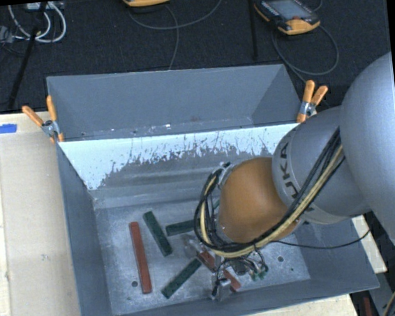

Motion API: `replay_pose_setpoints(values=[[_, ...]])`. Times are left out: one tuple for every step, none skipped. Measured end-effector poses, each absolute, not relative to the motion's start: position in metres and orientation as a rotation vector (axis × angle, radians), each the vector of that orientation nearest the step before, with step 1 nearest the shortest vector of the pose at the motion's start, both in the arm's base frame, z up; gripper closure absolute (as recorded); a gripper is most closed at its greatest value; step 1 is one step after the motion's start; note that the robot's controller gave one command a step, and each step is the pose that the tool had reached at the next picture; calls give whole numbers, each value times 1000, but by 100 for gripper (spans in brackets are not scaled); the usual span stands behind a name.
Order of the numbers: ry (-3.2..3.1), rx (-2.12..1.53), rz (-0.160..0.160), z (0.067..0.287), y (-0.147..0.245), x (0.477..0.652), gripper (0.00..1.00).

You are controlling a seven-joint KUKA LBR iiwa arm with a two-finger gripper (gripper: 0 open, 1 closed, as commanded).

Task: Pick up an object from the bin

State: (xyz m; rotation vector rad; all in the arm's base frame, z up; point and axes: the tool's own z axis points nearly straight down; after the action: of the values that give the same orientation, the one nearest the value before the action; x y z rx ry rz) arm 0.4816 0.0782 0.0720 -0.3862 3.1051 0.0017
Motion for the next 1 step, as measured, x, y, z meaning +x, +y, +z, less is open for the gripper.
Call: replay_pose_setpoints(values=[[3118, -387, 1, 70, 78, 478, 100]])
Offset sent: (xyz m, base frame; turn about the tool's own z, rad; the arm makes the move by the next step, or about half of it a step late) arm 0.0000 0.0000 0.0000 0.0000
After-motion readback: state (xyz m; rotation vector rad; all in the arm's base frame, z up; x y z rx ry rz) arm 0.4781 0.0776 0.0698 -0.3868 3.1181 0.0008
